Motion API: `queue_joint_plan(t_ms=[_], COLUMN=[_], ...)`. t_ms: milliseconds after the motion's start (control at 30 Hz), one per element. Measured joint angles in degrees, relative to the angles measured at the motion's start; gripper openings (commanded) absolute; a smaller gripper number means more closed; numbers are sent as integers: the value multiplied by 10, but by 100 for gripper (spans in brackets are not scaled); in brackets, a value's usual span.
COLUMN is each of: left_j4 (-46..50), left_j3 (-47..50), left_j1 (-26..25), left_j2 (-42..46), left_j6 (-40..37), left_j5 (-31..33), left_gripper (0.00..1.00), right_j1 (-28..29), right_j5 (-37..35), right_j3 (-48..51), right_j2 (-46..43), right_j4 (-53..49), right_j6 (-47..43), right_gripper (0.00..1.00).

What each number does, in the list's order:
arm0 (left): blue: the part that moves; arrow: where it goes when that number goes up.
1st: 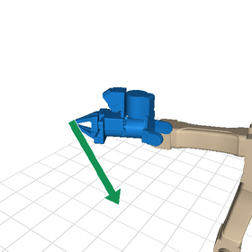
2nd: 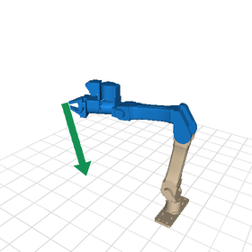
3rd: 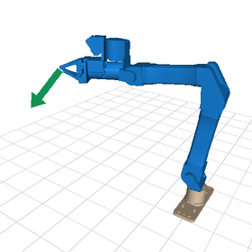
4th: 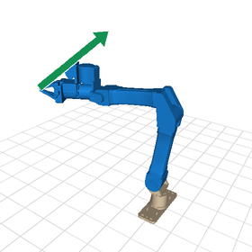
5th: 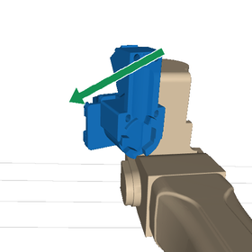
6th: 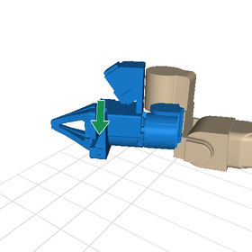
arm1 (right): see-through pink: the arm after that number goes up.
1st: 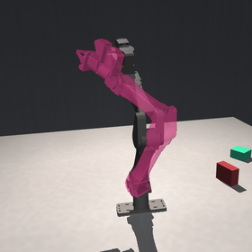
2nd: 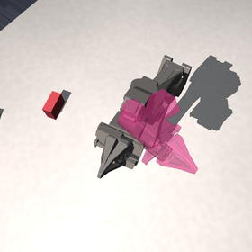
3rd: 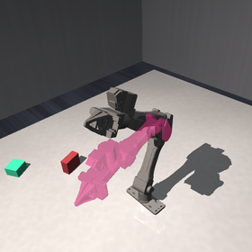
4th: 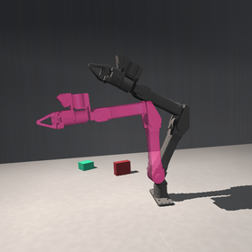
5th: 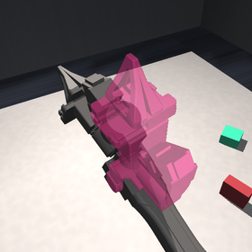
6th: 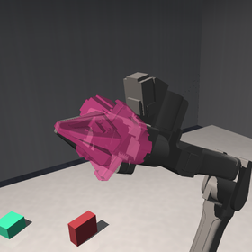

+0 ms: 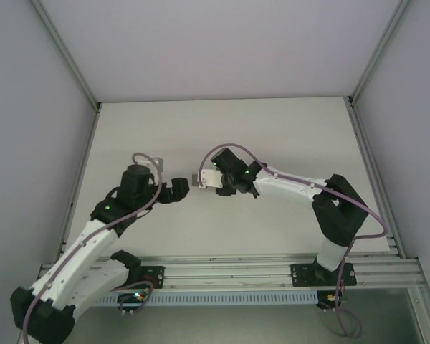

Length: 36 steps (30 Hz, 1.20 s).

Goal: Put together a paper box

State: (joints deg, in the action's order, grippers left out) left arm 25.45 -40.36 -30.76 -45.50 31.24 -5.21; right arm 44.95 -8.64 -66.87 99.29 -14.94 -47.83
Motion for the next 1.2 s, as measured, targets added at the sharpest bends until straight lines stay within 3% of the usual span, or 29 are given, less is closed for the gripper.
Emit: queue_joint_plan(t_ms=[100,300,333,533,700,967,1067,1200], left_j4=[8,38,42,52,52,58,33,-103], left_j3=[-7,-6,-6,-6,-6,-42,-50,10], left_j1=[0,1,1,1,7,24,73,168], left_j2=[31,21,19,18,4,-52,-68,-107], left_j6=[2,9,9,9,8,-5,-22,-73], left_j5=[23,55,57,73,81,137,172,236], left_gripper=[100,100,100,100,100,100,100,100], right_j1=[-9,-35,-39,-45,-35,-37,-88,-221], right_j5=[-57,-70,-67,-57,-42,27,53,57], right_j3=[61,150,160,183,149,95,115,201], right_j2=[-2,12,15,17,-8,-130,-209,-312], right_j4=[119,284,296,296,186,26,37,132], right_j6=[-80,-179,-188,-192,-148,-32,63,244], right_gripper=[49,60,68,83,99,100,100,100])
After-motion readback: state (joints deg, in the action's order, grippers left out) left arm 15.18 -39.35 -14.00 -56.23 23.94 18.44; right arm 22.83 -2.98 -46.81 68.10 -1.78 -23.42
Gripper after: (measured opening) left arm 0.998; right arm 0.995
